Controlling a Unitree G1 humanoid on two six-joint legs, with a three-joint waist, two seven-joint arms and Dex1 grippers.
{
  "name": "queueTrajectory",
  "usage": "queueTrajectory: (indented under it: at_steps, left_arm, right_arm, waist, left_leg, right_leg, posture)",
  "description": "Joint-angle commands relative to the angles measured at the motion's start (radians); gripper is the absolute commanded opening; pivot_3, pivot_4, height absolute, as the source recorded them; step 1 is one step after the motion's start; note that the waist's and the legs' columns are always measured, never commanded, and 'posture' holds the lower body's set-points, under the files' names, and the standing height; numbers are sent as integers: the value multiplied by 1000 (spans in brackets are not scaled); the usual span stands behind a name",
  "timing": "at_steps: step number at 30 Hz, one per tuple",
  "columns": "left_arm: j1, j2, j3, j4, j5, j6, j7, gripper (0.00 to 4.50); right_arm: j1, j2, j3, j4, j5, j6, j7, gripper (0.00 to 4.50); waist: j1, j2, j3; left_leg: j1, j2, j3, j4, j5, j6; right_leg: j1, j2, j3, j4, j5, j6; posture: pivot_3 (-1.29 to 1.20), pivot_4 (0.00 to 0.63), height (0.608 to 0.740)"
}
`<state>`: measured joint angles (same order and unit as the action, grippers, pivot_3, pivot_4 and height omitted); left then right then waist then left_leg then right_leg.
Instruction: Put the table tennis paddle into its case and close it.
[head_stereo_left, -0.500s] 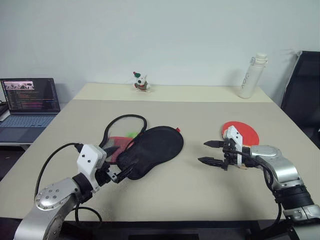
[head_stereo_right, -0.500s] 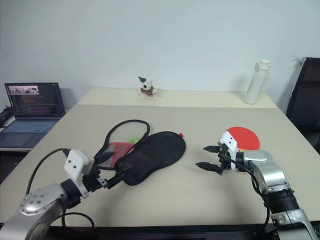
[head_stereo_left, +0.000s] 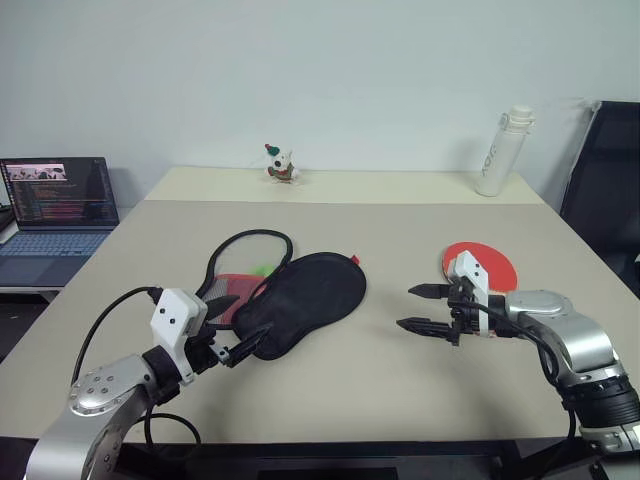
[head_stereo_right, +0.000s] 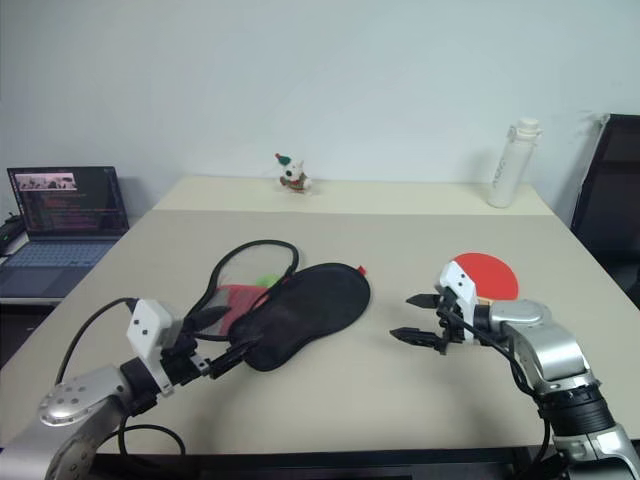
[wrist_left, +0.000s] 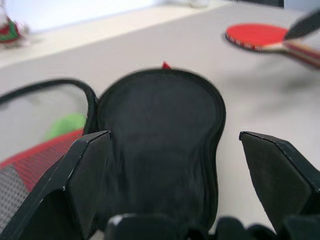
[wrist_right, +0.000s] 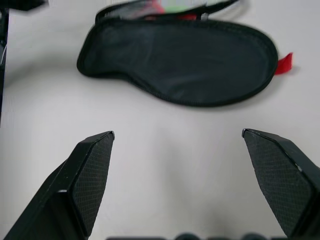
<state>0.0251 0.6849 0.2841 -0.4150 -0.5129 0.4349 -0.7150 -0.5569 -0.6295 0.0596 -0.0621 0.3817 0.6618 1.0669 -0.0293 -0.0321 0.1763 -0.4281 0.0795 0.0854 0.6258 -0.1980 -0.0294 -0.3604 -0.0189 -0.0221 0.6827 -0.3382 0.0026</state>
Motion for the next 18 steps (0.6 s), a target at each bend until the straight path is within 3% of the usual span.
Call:
queueTrajectory:
  at_steps: [1, 11, 18]
  left_arm:
    - [-9, 50, 39, 12, -32, -11, -78, 4486]
    - [-92, 130, -3, 222, -11, -30, -222, 4486]
    - [-93, 124, -45, 270, -15, 28, -251, 4486]
  right_arm:
    - [-34, 14, 4, -81, 48, 63, -20, 4500]
    - [15, 68, -2, -158, 71, 107, -118, 4500]
    - [-10, -18, -27, -258, 188, 189, -48, 4500]
  waist:
    - [1, 0, 0]
    - [5, 0, 0]
    - [2, 0, 0]
  left_leg:
    - [0, 0, 0, 0, 0, 0]
    - [-1, 0, 2, 0, 0, 0]
    - [-5, 0, 5, 0, 0, 0]
  right_leg:
    - [0, 0, 0, 0, 0, 0]
    - [-3, 0, 1, 0, 0, 0]
    - [-11, 0, 5, 6, 0, 0]
  posture:
    - [0, 150, 740]
    - [0, 150, 740]
    - [0, 150, 740]
